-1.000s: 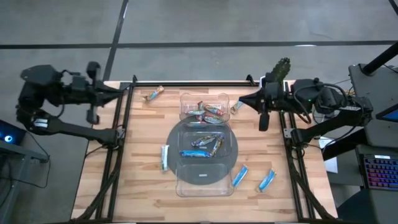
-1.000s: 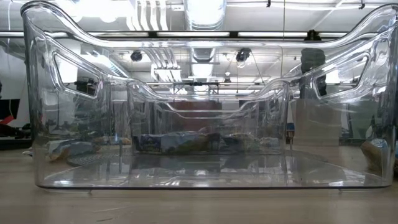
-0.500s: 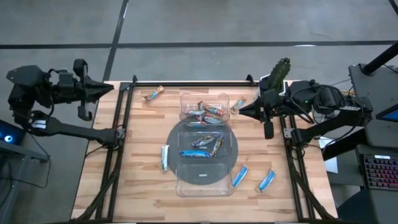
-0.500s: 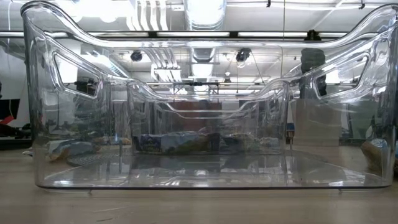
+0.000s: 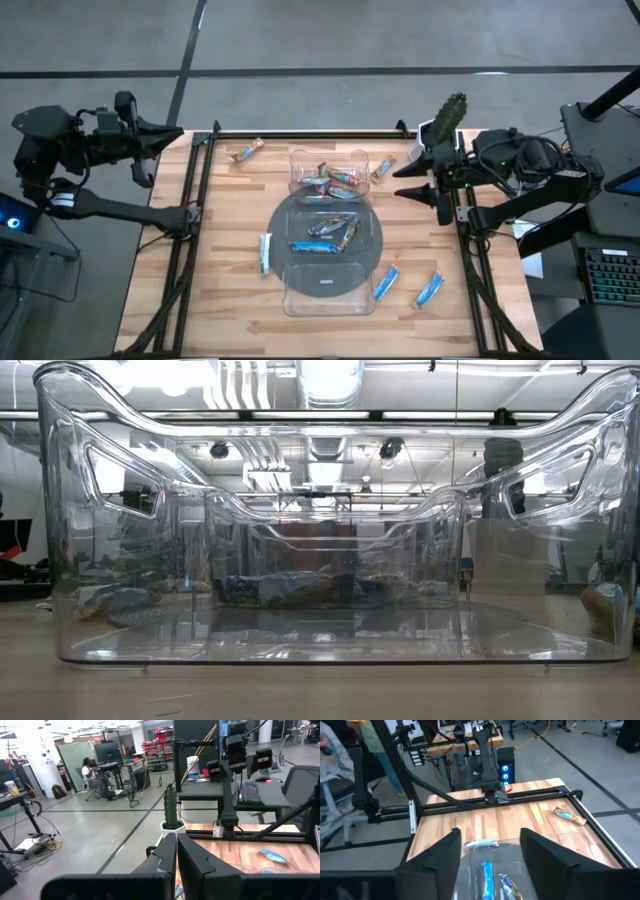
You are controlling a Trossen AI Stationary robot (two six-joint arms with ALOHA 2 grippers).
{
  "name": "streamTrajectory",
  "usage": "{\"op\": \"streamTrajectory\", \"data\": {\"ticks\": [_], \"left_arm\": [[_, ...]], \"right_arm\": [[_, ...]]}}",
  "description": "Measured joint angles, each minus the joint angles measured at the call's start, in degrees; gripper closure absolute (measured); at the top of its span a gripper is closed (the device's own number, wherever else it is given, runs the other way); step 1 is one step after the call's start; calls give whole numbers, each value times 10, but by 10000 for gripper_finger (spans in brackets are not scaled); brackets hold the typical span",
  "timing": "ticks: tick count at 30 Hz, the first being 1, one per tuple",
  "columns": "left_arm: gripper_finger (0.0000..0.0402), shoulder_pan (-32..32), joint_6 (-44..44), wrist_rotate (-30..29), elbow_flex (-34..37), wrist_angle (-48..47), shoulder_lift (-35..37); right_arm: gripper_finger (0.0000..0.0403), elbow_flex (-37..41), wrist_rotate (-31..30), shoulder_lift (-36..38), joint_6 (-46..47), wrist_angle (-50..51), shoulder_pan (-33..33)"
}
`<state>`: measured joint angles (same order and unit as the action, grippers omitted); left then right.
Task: Pick and place Granola Bars by type
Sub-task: Put the yellow granola bar into the bottom transparent bin
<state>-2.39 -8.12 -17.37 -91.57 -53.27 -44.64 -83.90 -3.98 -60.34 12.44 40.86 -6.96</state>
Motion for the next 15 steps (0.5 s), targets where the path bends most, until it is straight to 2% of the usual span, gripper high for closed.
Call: {"op": "streamTrajectory", "data": {"ticks": [6,15], "left_arm": [[401,0,5,-6,0,-1,3],[402,0,8,-30,0,-1,3]], "right_arm": [[167,0,29,-2,22,71,-13],[161,0,74,-20,46,206,-50]]}}
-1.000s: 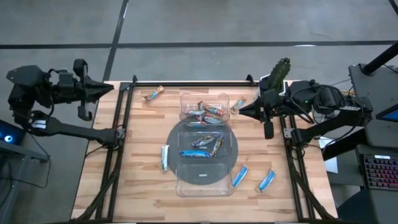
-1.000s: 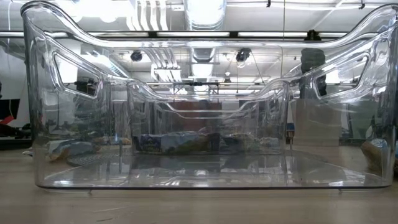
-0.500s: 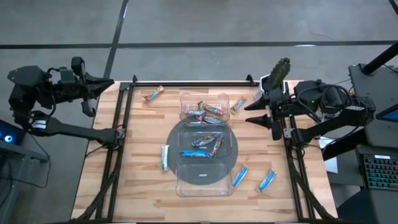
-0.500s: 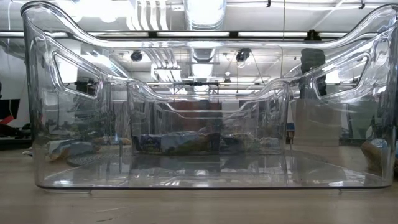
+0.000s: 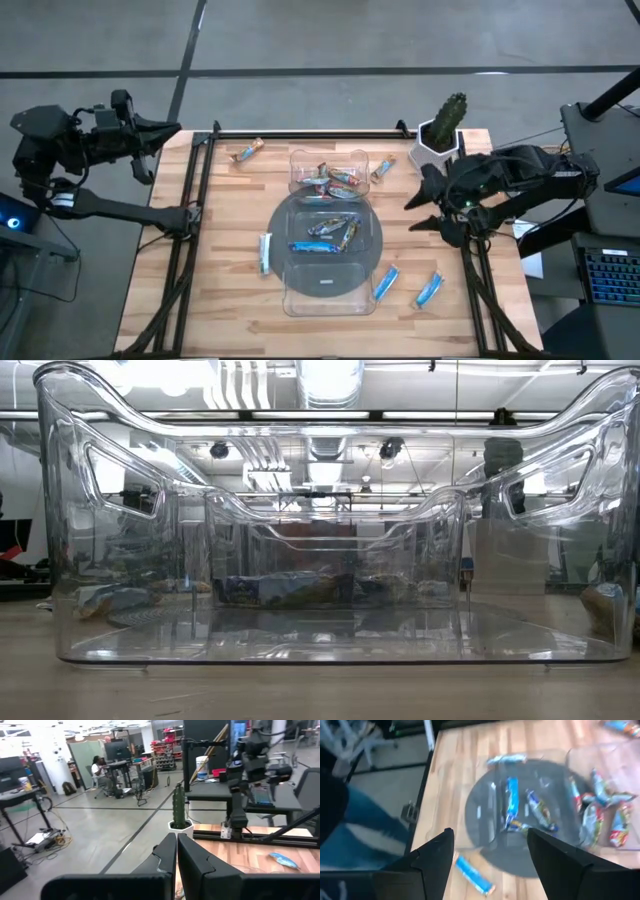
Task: Pick and place Granola Bars by type
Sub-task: Put the yellow granola bar into the bottom transparent bin
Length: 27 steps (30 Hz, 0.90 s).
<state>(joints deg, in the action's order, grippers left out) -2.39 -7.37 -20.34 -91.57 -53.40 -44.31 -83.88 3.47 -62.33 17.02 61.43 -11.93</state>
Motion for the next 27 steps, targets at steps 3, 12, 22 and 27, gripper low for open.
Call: {"op": "streamTrajectory", "data": {"ticks": [3,12,22,27], "left_arm": [[402,0,3,-13,0,-4,0],[402,0,3,-24,0,-17,1],[402,0,11,-24,0,-17,1],[402,0,12,-24,0,-17,1]], "right_arm": [[161,0,10,-9,-1,27,-17],[166,6,12,-76,-68,119,-72],[179,29,10,-172,-142,145,-80],[181,74,12,-185,-121,140,-80]]}}
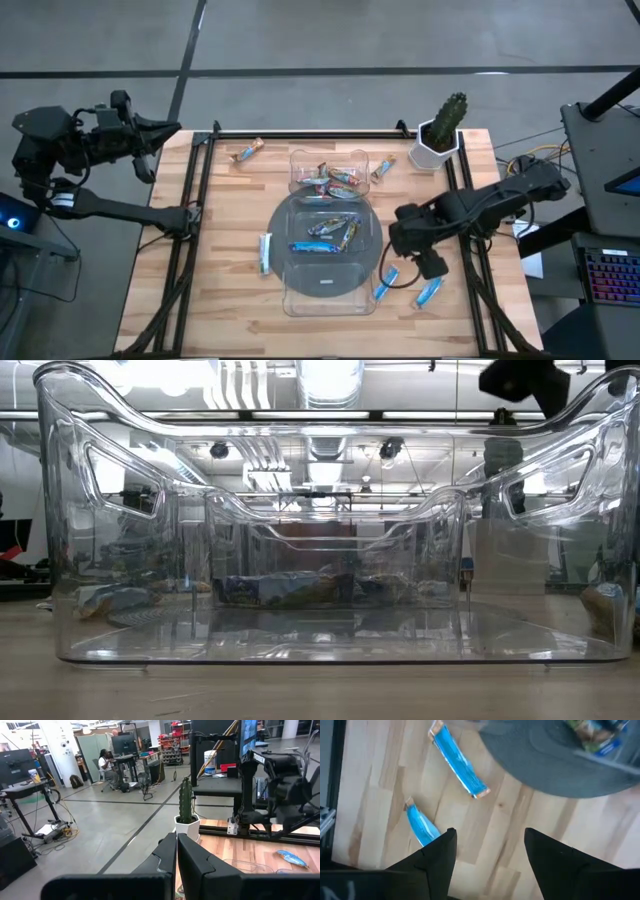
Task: Pick and place Granola Bars by type
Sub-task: Put the yellow granola bar into the bottom transparent bin
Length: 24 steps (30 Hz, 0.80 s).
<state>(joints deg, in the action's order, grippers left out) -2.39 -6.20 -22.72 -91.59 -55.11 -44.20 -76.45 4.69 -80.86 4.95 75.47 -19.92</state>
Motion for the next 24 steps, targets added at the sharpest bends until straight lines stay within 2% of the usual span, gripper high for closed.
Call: {"op": "streamTrajectory", "data": {"ticks": [3,8,14,20,24], "left_arm": [[402,0,0,0,0,0,2],[402,0,8,0,0,0,3],[402,0,21,1,0,0,3],[402,0,21,1,0,0,3],[402,0,20,1,0,0,3]], "right_arm": [[183,38,15,18,21,-42,-1],[183,105,16,79,52,-168,-12],[183,197,11,138,86,-238,-20],[184,274,5,165,83,-292,-32],[184,322,-5,167,65,-363,-40]]}}
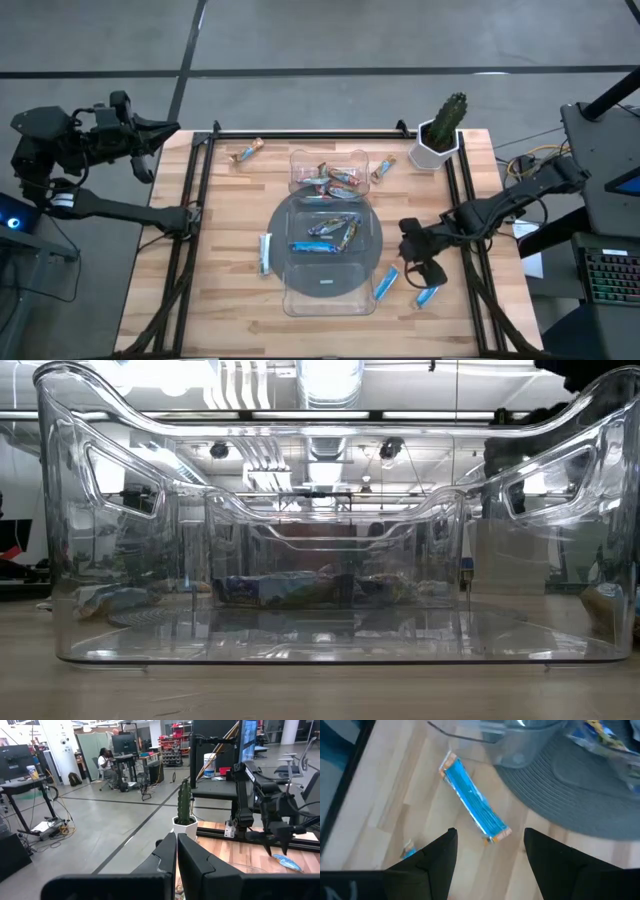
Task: Pick and place Granola Bars by type
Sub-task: Put the yellow granola bar into the bottom transparent bin
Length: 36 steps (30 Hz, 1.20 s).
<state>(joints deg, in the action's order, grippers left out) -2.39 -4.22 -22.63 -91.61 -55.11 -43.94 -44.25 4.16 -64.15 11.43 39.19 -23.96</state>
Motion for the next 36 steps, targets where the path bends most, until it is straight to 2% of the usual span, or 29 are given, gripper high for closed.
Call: {"op": "streamTrajectory", "data": {"ticks": [5,15,22,29,36], "left_arm": [[402,0,0,0,0,0,0],[402,0,-17,0,0,0,1],[402,0,-26,0,0,0,1],[402,0,-26,0,0,0,1],[402,0,-15,-7,0,0,1]], "right_arm": [[184,57,-28,-12,-27,-74,-9],[184,148,-29,-29,-65,-224,-9],[184,155,-28,-36,-114,-271,-9],[184,155,-20,-36,-117,-316,-13],[184,140,-5,-36,-156,-315,-28]]}}
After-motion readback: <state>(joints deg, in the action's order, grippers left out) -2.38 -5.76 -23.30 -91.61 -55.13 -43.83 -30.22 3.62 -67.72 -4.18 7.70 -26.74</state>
